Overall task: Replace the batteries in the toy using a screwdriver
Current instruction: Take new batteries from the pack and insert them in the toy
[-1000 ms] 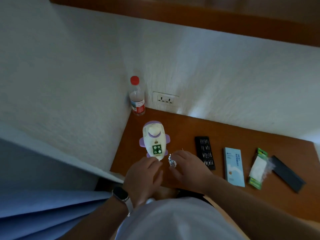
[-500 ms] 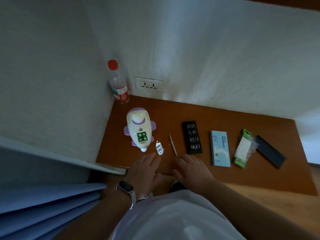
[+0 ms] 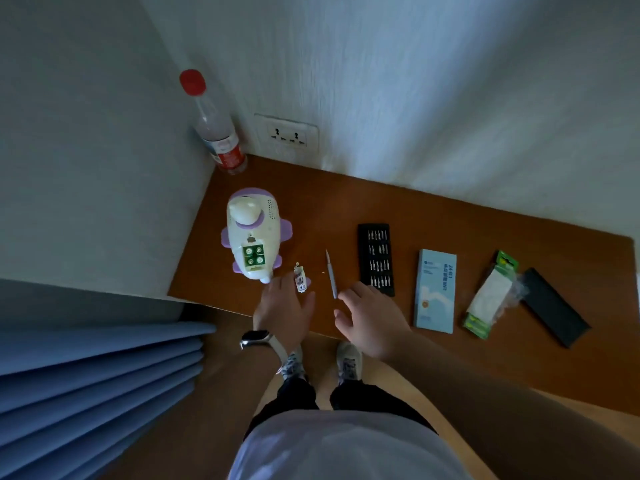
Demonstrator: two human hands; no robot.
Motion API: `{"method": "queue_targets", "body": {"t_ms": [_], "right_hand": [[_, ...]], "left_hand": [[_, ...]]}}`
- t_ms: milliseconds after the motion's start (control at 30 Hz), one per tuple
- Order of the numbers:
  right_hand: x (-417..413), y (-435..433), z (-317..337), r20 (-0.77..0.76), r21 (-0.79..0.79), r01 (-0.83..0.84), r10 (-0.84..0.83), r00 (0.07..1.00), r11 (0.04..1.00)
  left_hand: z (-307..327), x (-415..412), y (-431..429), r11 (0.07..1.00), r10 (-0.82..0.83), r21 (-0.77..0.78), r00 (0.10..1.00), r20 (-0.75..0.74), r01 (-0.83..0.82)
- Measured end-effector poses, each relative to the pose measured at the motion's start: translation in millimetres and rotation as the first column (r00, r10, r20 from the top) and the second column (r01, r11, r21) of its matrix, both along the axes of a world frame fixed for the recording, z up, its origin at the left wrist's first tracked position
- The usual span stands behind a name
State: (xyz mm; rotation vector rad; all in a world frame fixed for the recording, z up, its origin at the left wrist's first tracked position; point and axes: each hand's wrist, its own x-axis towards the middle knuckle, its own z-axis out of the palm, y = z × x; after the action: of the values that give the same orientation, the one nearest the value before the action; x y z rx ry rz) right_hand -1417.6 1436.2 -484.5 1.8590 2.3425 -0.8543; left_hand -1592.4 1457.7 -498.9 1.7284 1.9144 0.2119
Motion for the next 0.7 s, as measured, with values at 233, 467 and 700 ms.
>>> {"method": "queue_targets", "body": {"t_ms": [233, 467, 700], "right_hand": [[4, 8, -10, -0.025, 0.027, -0.035, 0.035, 0.999, 0.999], [13, 6, -6, -0.084, 0.030, -0.004, 0.007, 0.996, 1.000], [12, 10, 7, -0.165, 0.090, 0.021, -0.006, 0.986, 0.996]], "left_hand": [[-15, 13, 15, 0.959, 0.270, -0.093, 0.963, 0.007, -0.268], [-14, 13, 7, 0.953, 0.297, -0.073, 0.954, 0.042, -0.294], [0, 8, -14, 0.984, 0.133, 0.097, 0.978, 0.160, -0.149]]}}
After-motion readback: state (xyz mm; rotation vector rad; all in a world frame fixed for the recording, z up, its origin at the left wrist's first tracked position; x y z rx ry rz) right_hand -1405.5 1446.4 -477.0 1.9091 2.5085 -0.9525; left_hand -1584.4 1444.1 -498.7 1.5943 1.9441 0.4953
